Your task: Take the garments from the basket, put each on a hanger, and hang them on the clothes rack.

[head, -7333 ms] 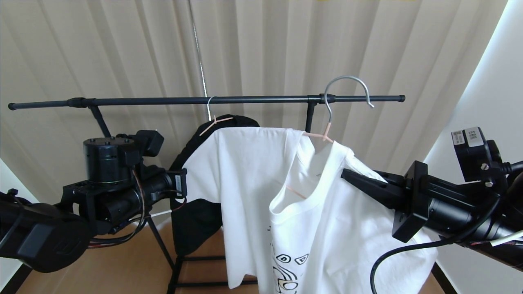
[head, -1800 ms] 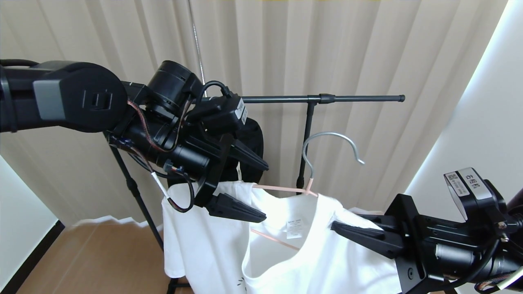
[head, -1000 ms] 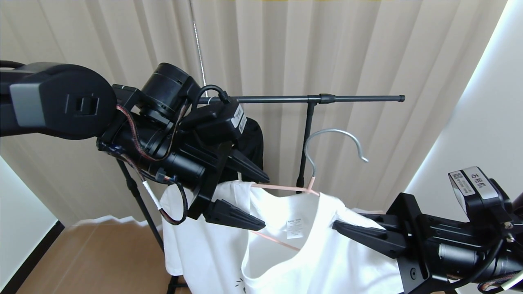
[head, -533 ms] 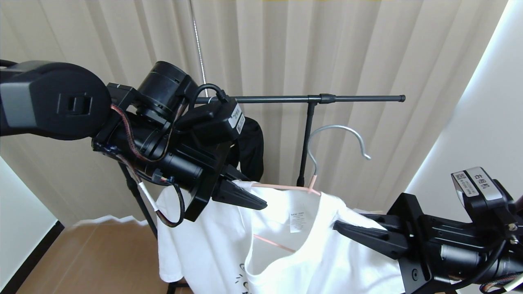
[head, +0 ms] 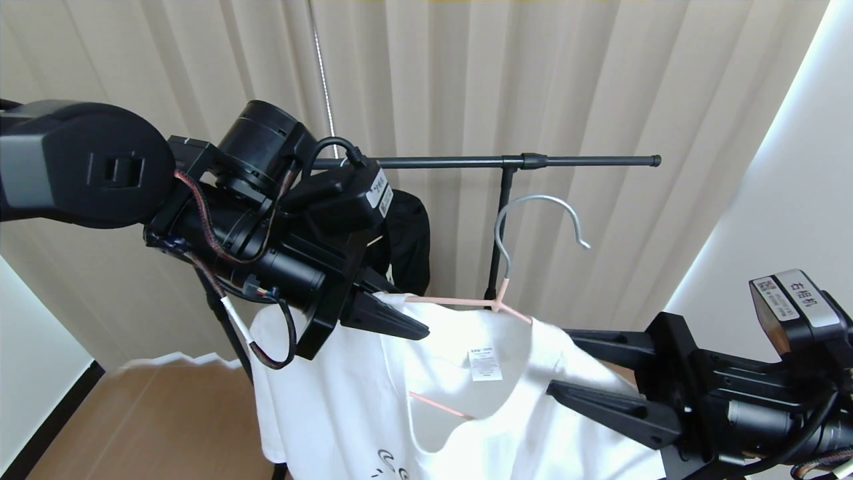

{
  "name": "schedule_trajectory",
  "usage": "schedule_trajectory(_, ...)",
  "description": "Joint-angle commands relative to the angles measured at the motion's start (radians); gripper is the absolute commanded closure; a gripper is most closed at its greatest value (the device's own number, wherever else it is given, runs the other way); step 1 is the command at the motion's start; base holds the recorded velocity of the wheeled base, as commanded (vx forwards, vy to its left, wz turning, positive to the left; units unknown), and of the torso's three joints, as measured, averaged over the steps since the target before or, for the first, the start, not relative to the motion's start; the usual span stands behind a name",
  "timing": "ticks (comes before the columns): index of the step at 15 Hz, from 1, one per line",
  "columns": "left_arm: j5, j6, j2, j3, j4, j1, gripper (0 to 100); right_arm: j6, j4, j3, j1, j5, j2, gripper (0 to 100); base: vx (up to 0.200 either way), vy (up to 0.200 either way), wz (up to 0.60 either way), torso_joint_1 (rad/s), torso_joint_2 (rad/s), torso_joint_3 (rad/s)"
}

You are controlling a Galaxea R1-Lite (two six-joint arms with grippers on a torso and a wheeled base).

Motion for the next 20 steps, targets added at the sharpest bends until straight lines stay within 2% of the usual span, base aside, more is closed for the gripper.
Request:
schedule_trajectory(1, -0.001, -0.001, -0.004, 0.0, -0.003, 0.006, 100, 0.001, 0.001, -0.003, -0.005, -0.002, 0.006, 0, 0.0, 0.0, 0.0, 0.0, 0.0, 0.0)
schedule_trajectory(11, -0.003, -0.013, -0.033, -0.006, -0.006, 0.098, 100, -0.001, 0.002, -0.027, -0.088, -0.003, 0.007, 0, 0.0, 0.0, 0.0, 0.0, 0.0, 0.0)
schedule_trajectory(16, -0.005, -0.022, -0.082, 0.011, -0.023, 0.161, 100, -0.016, 0.001, -0.053, -0.181, -0.005, 0.066, 0, 0.0, 0.0, 0.0, 0.0, 0.0, 0.0)
schedule_trajectory(18, -0.034, -0.045, -0.13, 0.057, -0.084, 0.207, 100, -0.062, 0.001, -0.064, -0.234, -0.005, 0.113, 0, 0.0, 0.0, 0.0, 0.0, 0.0, 0.0)
schedule_trajectory(20, -0.051, -0.091, -0.176, 0.133, -0.167, 0.221, 100, -0.143, 0.001, -0.064, -0.258, -0.007, 0.175, 0, 0.0, 0.0, 0.0, 0.0, 0.0, 0.0)
